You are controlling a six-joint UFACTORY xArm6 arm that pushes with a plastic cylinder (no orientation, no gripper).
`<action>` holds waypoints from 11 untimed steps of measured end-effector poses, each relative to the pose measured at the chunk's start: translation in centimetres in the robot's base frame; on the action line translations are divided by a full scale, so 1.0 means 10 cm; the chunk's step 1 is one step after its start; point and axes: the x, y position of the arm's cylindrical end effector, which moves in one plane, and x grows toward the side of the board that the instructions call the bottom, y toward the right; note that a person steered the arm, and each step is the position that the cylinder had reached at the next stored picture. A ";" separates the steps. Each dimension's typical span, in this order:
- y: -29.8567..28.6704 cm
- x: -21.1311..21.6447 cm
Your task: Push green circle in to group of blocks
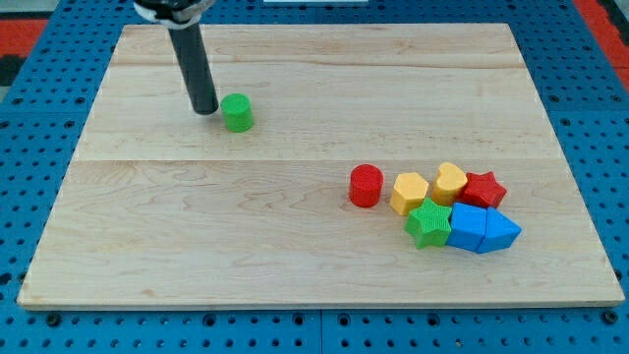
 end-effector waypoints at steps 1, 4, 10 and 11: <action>0.80 0.08; 0.92 0.43; 1.93 0.97; 1.73 0.89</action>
